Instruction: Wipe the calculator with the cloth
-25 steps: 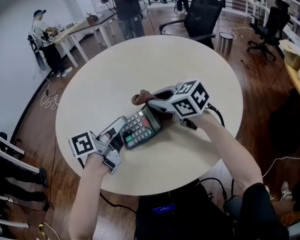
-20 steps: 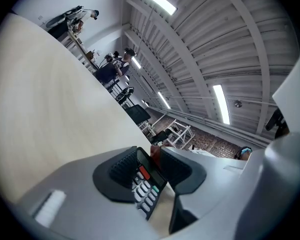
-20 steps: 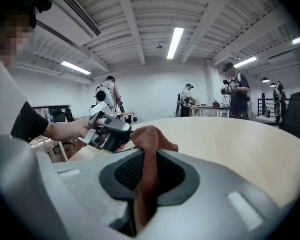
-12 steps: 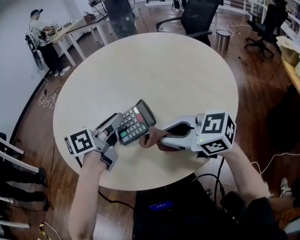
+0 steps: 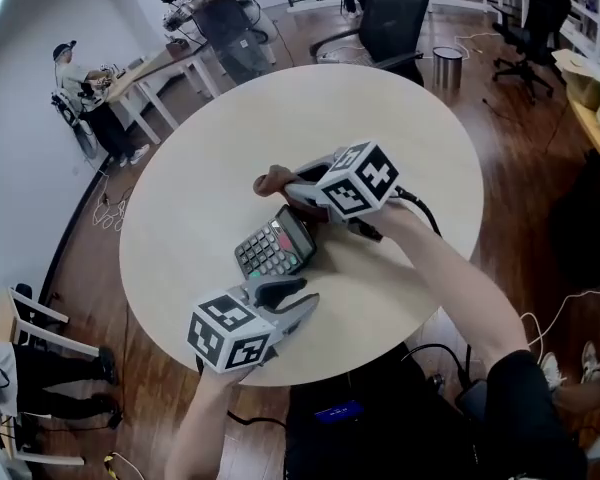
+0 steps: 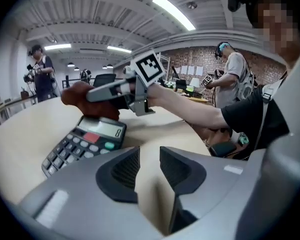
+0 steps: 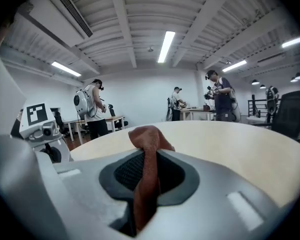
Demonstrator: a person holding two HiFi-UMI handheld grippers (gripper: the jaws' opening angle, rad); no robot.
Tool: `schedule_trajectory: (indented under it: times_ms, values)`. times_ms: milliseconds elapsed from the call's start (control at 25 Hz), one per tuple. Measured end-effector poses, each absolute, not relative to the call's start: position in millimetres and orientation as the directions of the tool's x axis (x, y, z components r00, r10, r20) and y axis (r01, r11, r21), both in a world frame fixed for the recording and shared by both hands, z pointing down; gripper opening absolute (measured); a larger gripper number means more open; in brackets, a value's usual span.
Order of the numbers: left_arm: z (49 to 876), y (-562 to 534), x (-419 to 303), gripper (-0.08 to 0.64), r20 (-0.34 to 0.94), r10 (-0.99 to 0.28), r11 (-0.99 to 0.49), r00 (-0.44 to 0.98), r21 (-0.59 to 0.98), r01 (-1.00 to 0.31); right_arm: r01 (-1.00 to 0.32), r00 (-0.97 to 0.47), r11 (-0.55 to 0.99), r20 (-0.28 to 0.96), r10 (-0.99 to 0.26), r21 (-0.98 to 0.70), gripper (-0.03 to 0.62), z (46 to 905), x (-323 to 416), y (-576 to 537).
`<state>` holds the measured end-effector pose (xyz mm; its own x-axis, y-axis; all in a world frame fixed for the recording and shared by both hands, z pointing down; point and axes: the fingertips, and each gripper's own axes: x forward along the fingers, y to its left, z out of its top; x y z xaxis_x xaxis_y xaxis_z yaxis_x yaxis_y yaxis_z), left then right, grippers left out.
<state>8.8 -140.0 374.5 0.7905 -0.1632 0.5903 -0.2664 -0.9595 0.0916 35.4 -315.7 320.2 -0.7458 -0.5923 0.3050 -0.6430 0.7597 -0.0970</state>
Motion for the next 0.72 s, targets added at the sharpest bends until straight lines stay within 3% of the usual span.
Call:
schedule_trajectory:
  times_ms: [240, 360, 520, 560, 640, 720]
  values:
    - [383.7, -169.6, -5.6, 0.100, 0.593, -0.214, -0.940, 0.776, 0.092, -0.329, -0.477, -0.866, 0.829, 0.321, -0.385, -0.292, 0.051, 347.0, 4.1, -329.7]
    - [378.6, -185.6, -29.2, 0.035, 0.561, -0.244, -0.940, 0.791, 0.064, -0.335, -0.497, -0.857, 0.814, 0.319, -0.405, -0.301, 0.051, 344.5, 9.9, -314.8]
    - [375.2, -209.7, -58.3, 0.111, 0.532, -0.305, -0.925, 0.790, 0.030, -0.378, -0.518, -0.853, 0.775, 0.289, -0.435, -0.362, 0.051, 343.2, 27.1, -276.4]
    - [375.1, -218.9, -66.0, 0.151, 0.527, -0.333, -0.918, 0.782, 0.009, -0.398, -0.522, -0.852, 0.765, 0.273, -0.447, -0.377, 0.051, 342.4, 30.3, -265.3]
    - [373.5, -237.5, -83.0, 0.366, 0.504, -0.373, -0.905, 0.779, -0.013, -0.425, -0.526, -0.850, 0.754, 0.234, -0.471, -0.394, 0.051, 338.4, 30.9, -245.9]
    - [367.7, -243.7, -97.0, 0.382, 0.465, -0.382, -0.904, 0.799, -0.010, -0.427, -0.495, -0.867, 0.758, 0.178, -0.466, -0.425, 0.051, 332.7, 24.6, -228.2]
